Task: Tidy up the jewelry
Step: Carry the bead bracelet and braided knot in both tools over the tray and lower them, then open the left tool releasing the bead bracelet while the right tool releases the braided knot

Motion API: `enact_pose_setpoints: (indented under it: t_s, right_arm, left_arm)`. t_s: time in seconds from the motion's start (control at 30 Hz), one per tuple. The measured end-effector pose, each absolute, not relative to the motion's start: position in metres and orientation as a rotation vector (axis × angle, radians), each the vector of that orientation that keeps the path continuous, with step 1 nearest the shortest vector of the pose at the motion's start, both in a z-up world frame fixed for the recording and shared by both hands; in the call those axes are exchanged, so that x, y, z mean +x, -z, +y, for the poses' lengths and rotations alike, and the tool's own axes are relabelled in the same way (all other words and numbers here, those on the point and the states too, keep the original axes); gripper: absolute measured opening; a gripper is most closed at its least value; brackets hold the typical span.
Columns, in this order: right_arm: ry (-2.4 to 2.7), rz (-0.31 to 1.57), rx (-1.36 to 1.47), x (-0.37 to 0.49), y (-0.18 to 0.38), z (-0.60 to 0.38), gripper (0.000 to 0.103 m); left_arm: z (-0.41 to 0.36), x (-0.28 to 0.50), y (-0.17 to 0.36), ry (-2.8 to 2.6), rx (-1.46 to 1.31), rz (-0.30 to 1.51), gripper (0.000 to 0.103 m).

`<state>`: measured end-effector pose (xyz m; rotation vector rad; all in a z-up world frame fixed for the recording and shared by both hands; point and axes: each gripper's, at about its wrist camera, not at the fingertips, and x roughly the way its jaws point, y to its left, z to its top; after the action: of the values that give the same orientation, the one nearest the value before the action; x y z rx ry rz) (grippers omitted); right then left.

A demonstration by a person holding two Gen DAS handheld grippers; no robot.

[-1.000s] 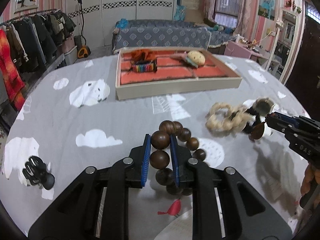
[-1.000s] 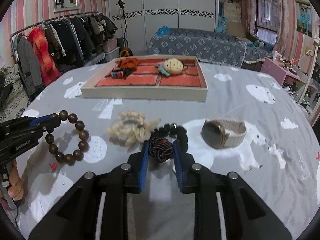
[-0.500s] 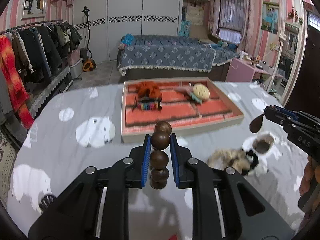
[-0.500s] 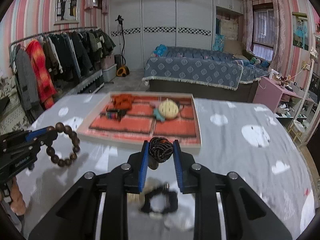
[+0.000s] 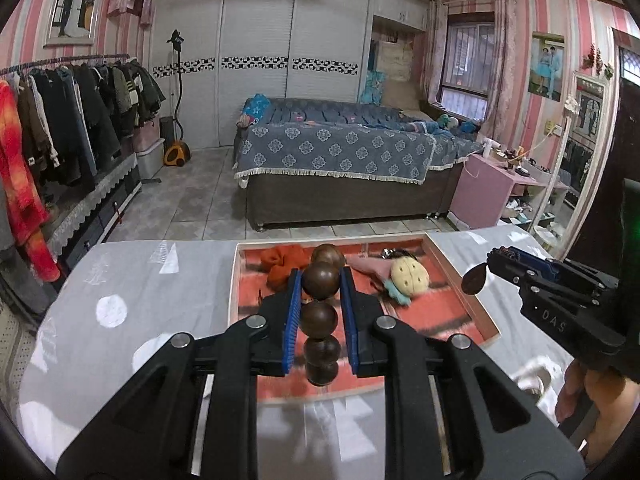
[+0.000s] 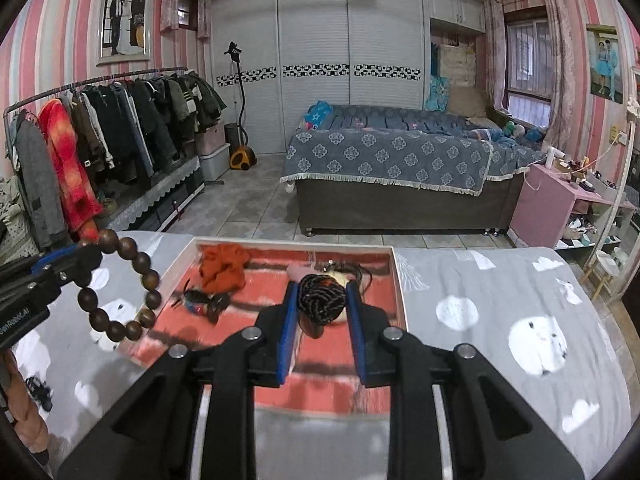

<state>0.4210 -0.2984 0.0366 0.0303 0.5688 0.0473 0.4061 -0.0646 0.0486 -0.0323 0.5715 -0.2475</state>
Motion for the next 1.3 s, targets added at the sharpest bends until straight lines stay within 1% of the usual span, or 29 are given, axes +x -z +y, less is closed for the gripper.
enact_pose_setpoints:
  t_s: [0.17,0.33,0.6,0.73,1.3]
  right_arm:
    - [-0.035,0.591,0.031,0.451,-0.018,-0.304,0.024]
    - [-0.030,0.630,0.028,0.464,0.005,-0.306,0.024]
    - [0.006,0.678,0.017,0.473,0.032,-0.310,0.024]
    - [0.025,0.711,0.012,0.477,0.040,-0.311,0.024]
    - [0.085,0.831,0.012,0.485,0.064,-0.319,0.024]
  left_arm:
    - [-0.067,0.444,-0.028,0.240,-0.045,0.596,0.018]
    - [-0.066,0.472,0.003,0.217,-0.035,0.652,0.018]
    - [-0.062,0.485,0.034,0.160,0.010,0.672,0.018]
    - [-0.062,0.485,0.041,0.133,0.043,0.662,0.018]
    - [-0.054,0.502,0.066,0.107,0.039,0.741,0.018]
